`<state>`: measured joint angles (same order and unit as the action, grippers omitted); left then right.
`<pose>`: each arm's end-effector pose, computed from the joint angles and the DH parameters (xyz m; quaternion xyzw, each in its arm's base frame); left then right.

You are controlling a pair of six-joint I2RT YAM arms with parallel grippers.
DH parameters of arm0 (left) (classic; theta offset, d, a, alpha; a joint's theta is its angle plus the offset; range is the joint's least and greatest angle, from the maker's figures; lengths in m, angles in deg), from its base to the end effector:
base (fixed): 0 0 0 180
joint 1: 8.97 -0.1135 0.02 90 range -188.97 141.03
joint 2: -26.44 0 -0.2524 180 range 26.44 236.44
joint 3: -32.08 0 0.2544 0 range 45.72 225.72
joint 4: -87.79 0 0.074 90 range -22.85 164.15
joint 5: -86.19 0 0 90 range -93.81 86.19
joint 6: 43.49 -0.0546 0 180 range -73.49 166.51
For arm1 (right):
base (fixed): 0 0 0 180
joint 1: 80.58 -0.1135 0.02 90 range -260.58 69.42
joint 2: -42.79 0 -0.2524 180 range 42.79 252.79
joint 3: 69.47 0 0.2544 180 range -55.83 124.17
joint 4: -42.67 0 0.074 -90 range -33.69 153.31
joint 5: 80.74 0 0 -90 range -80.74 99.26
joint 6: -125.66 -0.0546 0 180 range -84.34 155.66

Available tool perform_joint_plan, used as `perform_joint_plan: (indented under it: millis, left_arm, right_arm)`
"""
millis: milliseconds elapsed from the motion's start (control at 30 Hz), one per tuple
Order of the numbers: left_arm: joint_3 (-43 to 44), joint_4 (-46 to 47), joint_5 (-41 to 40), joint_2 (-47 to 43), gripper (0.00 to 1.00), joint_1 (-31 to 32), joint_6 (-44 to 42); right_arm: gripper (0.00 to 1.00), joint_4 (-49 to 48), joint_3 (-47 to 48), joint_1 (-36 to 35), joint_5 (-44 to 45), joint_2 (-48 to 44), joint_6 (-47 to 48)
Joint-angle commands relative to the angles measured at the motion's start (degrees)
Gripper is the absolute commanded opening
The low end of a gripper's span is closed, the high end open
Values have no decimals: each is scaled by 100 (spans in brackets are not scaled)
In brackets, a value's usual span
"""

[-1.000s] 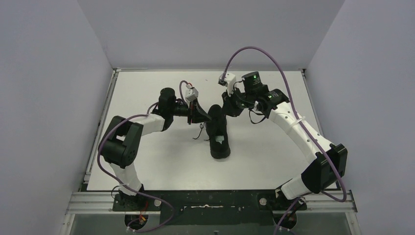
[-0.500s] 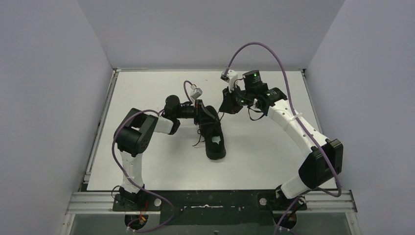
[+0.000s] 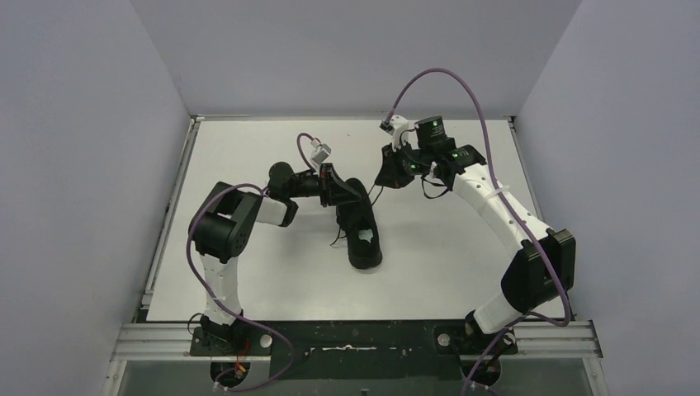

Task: Tie the shoes

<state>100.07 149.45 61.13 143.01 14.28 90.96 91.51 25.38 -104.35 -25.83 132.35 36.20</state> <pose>0.3441 -0.2017 0.1705 0.3167 0.5931 -0.6453 0.3627 0.3144 0.1728 0.3076 -0.3007 0.8315 0.3471 0.3125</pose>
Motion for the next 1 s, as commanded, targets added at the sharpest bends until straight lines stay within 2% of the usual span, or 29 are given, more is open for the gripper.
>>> perform_joint_plan:
  millis: [0,333,633,700,767,900,967]
  left_arm:
    - [67,502,71,-252,0,59,99]
    - [160,502,74,-208,1,275,70]
    - [77,-173,-113,-319,16,350,-552]
    - [97,-203,-114,-320,17,356,-581]
    - [138,-291,-86,-324,15,380,-639]
    - [112,-540,-174,-447,0,371,-851]
    - [123,-646,-215,-499,0,344,-857]
  right_arm:
    - [0,-452,204,4,52,-60,-169]
    - [0,-377,473,0,-13,144,-133]
    - [0,-351,429,-5,-184,44,-98]
    - [0,-323,423,2,-216,15,-97]
    - [0,-327,401,-5,-218,1,-97]
    - [0,-287,421,-2,-243,42,-97]
    - [0,-182,467,-5,-61,51,34]
